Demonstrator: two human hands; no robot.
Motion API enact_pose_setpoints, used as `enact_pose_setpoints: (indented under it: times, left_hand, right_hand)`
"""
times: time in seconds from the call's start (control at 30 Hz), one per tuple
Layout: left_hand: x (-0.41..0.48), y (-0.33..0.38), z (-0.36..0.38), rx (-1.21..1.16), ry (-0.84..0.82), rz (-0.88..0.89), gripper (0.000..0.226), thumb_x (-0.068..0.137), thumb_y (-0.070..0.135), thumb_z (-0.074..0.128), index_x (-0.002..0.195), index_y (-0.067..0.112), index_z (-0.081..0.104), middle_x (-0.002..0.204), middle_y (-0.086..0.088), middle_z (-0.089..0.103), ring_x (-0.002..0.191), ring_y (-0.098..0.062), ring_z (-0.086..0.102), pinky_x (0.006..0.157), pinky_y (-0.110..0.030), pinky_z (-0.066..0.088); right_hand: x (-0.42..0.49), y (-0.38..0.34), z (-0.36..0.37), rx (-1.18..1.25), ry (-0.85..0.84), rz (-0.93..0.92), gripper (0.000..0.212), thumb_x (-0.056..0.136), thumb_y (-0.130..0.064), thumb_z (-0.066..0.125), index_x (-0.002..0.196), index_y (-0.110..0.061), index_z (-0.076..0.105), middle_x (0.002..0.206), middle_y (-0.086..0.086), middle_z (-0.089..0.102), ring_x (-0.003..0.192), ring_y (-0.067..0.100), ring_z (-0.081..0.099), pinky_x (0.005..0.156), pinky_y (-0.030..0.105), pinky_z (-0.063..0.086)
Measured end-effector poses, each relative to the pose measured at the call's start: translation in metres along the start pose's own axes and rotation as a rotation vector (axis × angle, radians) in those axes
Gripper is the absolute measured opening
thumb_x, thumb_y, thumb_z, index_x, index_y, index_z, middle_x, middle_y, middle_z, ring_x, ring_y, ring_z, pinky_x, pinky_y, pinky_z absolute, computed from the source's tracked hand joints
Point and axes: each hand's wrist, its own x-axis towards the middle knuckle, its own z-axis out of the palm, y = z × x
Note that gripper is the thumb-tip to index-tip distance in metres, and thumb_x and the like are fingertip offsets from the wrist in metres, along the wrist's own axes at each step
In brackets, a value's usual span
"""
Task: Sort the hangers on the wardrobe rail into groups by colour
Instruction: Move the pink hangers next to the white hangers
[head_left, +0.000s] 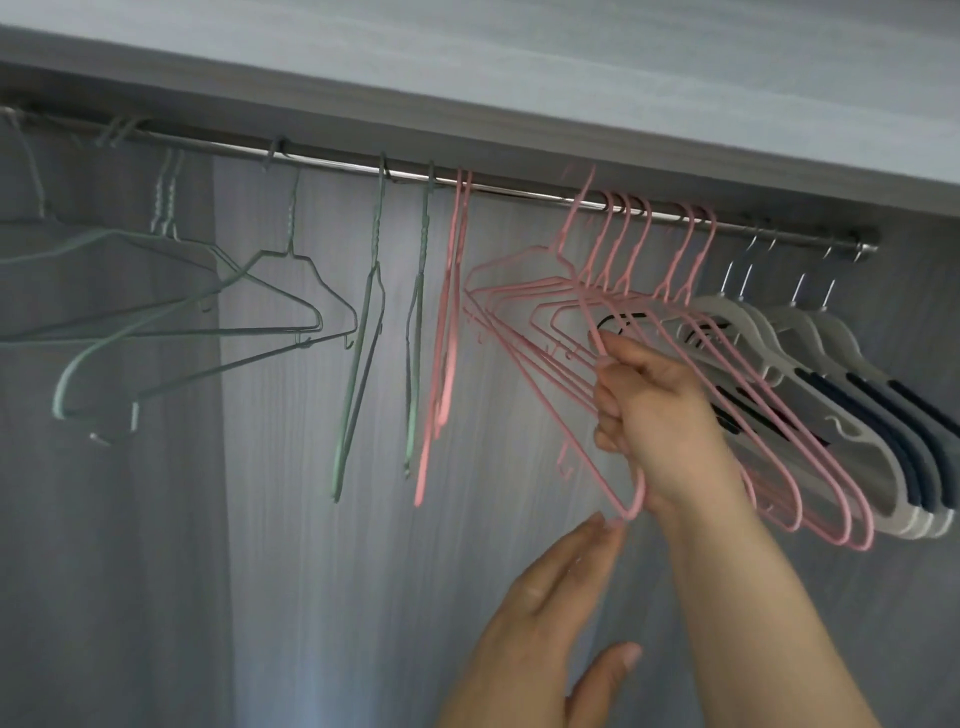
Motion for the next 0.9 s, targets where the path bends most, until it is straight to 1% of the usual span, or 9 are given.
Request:
enact_pose_setpoints:
  times: [0.1, 0.23, 0.37, 0.47, 0.53, 0.6, 0.7, 0.83, 0.9]
  left_hand:
    - [-0.003, -0.005, -0.002, -0.005, 0.076, 0.01, 0.059, 0.081, 0.055, 0.045, 0.128, 0.063, 0.01, 0.139, 0.04, 0.015, 0.127, 0.017, 0.025, 0.102, -0.002, 0.021]
    - [-0.006, -0.004, -0.014, 0.145, 0.314, 0.072, 0.043, 0.078, 0.032, 0.052, 0.117, 0.049, 0.044, 0.108, 0.028, 0.05, 0.091, 0.013, 0.052, 0.075, -0.003, 0.041]
    - [-0.003, 0.011, -0.042, 0.284, 0.569, 0.195, 0.027, 0.08, 0.025, 0.054, 0.105, 0.035, 0.053, 0.092, 0.02, 0.051, 0.077, 0.011, 0.047, 0.073, -0.003, 0.038]
    - [0.009, 0.021, -0.067, 0.325, 0.617, 0.146, 0.032, 0.082, 0.027, 0.055, 0.113, 0.03, 0.051, 0.101, 0.016, 0.048, 0.078, 0.003, 0.05, 0.074, -0.005, 0.041]
    - [0.023, 0.023, -0.079, 0.376, 0.596, 0.055, 0.04, 0.082, 0.029, 0.06, 0.121, 0.028, 0.049, 0.111, 0.015, 0.047, 0.083, 0.0, 0.05, 0.081, -0.009, 0.041]
    - [0.036, 0.019, -0.085, 0.44, 0.561, -0.023, 0.044, 0.081, 0.023, 0.064, 0.123, 0.021, 0.051, 0.118, 0.008, 0.053, 0.091, -0.01, 0.053, 0.084, -0.016, 0.041]
    - [0.048, 0.009, -0.086, 0.527, 0.495, -0.096, 0.044, 0.08, 0.012, 0.066, 0.122, 0.01, 0.054, 0.112, -0.007, 0.064, 0.089, -0.024, 0.059, 0.079, -0.02, 0.043]
    - [0.052, 0.003, -0.087, 0.48, 0.475, -0.136, 0.039, 0.085, 0.01, 0.059, 0.123, 0.011, 0.054, 0.101, -0.009, 0.069, 0.083, -0.024, 0.064, 0.072, -0.02, 0.041]
    - [0.052, 0.0, -0.087, 0.438, 0.505, -0.134, 0.036, 0.088, 0.014, 0.054, 0.124, 0.012, 0.054, 0.095, -0.009, 0.07, 0.079, -0.019, 0.062, 0.066, -0.011, 0.035]
  right_hand:
    - [0.017, 0.011, 0.011, -0.05, 0.058, 0.019, 0.038, 0.093, -0.003, 0.035, 0.126, -0.012, 0.052, 0.051, -0.005, 0.032, 0.037, 0.004, 0.025, 0.034, 0.012, 0.024]
    - [0.023, 0.024, 0.01, -0.225, 0.077, 0.003, 0.042, 0.092, -0.006, 0.034, 0.129, -0.016, 0.053, 0.048, -0.011, 0.038, 0.037, 0.003, 0.03, 0.039, 0.014, 0.031]
    - [0.015, 0.032, -0.007, -0.392, 0.113, -0.017, 0.045, 0.094, -0.007, 0.035, 0.137, -0.019, 0.043, 0.089, -0.005, 0.05, 0.071, 0.002, 0.045, 0.076, 0.024, 0.042]
    - [0.003, 0.027, -0.014, -0.641, 0.077, 0.032, 0.042, 0.096, -0.015, 0.037, 0.139, -0.016, 0.037, 0.102, 0.006, 0.055, 0.075, 0.015, 0.056, 0.067, 0.029, 0.047]
    - [-0.004, 0.024, -0.015, -0.952, 0.022, 0.056, 0.058, 0.095, -0.021, 0.043, 0.146, -0.011, 0.017, 0.133, 0.014, 0.043, 0.11, 0.029, 0.054, 0.089, 0.037, 0.045]
    - [-0.015, 0.015, -0.007, -1.211, 0.067, -0.131, 0.066, 0.093, -0.023, 0.047, 0.147, -0.009, 0.011, 0.15, 0.014, 0.018, 0.136, 0.033, 0.025, 0.11, 0.036, 0.025]
    - [-0.029, 0.003, 0.015, -1.076, -0.004, -0.505, 0.052, 0.092, -0.014, 0.049, 0.141, -0.008, 0.033, 0.148, 0.011, 0.032, 0.136, 0.026, 0.03, 0.106, 0.015, 0.016]
    - [-0.025, 0.008, 0.045, -0.776, -0.296, -0.325, 0.042, 0.096, -0.015, 0.04, 0.138, -0.014, 0.039, 0.14, 0.004, 0.046, 0.122, 0.017, 0.051, 0.104, 0.026, 0.039]
    - [-0.017, 0.016, 0.051, -0.761, -0.341, -0.252, 0.044, 0.097, -0.017, 0.036, 0.141, -0.017, 0.033, 0.145, 0.004, 0.041, 0.125, 0.017, 0.048, 0.106, 0.027, 0.037]
